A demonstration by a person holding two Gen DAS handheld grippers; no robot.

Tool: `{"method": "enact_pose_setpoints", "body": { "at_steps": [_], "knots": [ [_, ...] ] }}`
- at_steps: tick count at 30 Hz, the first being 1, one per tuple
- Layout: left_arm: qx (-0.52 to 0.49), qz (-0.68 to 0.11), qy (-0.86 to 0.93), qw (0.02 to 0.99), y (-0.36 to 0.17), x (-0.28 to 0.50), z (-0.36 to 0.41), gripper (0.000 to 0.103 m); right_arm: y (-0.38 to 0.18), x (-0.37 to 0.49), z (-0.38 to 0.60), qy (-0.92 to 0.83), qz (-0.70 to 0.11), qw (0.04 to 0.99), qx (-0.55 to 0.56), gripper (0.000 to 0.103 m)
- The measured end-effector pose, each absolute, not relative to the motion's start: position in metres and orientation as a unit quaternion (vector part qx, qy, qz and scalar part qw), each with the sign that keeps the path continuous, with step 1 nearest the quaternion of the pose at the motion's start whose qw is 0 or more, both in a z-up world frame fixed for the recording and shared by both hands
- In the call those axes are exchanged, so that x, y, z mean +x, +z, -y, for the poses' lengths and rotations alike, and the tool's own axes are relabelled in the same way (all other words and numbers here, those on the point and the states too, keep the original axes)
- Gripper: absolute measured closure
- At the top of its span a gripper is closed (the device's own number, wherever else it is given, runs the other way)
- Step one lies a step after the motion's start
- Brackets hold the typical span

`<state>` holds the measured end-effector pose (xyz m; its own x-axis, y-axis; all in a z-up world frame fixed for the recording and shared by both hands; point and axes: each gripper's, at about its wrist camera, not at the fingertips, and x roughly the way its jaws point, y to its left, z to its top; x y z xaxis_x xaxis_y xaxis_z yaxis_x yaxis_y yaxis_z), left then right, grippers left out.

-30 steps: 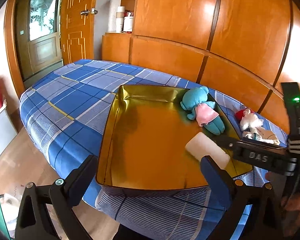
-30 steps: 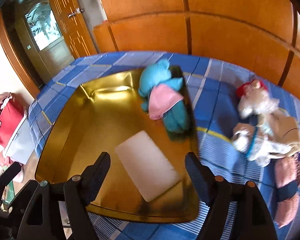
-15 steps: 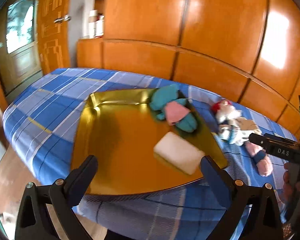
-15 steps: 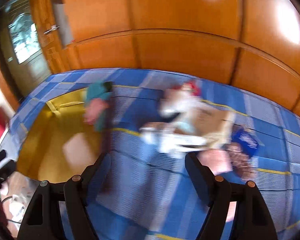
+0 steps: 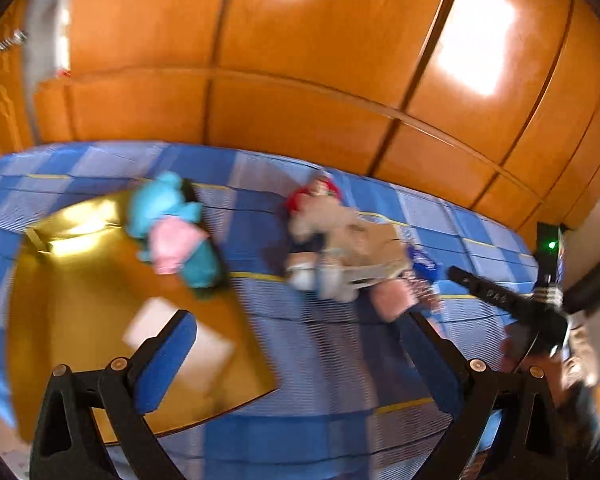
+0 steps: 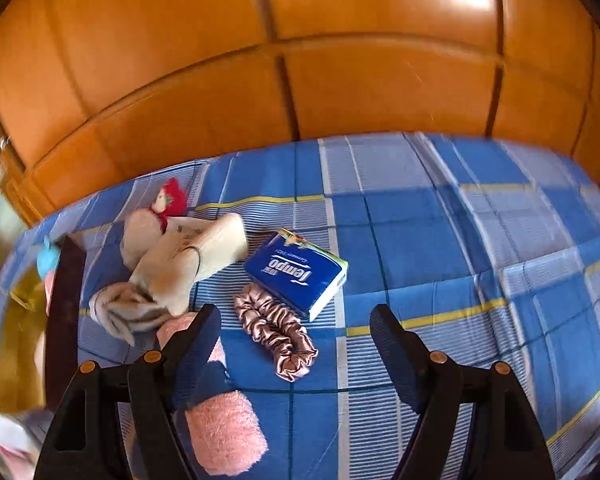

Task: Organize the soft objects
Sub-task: 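Grasp the white knitted sock bundle with the left tool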

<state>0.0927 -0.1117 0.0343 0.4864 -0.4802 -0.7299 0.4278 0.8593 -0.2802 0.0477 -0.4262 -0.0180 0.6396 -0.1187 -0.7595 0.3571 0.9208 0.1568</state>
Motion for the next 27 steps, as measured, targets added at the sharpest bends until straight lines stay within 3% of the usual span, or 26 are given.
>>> {"method": "enact_pose_setpoints", "body": {
  "at_steps": [6, 10, 15, 20, 21, 25, 27],
  "knots": [
    [-0.073, -0.510, -0.258, 0.817, 0.004, 0.138, 0.171, 0.002, -0.005, 0.040, 0.433, -0.117, -0.370, 0.903, 0.182, 0.025],
    [-0.097, -0.551, -0.225, 0.798, -0.024, 0.161, 0.192, 0.011, 0.000, 0.037, 0.437, -0.107, -0.359, 0.906, 0.199, 0.025],
    [-0.080, -0.568, -0.195, 0.796, -0.046, 0.173, 0.214, 0.021, 0.004, 0.035, 0.437, -0.091, -0.352, 0.907, 0.213, 0.025],
    [-0.058, -0.569, -0.174, 0.801, -0.066, 0.178, 0.227, 0.022, 0.005, 0.034, 0.437, -0.081, -0.349, 0.907, 0.222, 0.025],
    [-0.058, -0.564, -0.173, 0.806, -0.068, 0.178, 0.228, 0.025, 0.005, 0.033, 0.438, -0.082, -0.349, 0.907, 0.222, 0.025],
    [-0.016, -0.532, -0.173, 0.828, -0.066, 0.172, 0.228, 0.073, 0.003, 0.032, 0.441, -0.088, -0.349, 0.906, 0.224, 0.025],
    [0.002, -0.510, -0.187, 0.839, -0.058, 0.164, 0.225, 0.075, 0.002, 0.032, 0.443, -0.093, -0.350, 0.904, 0.227, 0.025]
  ]
}}
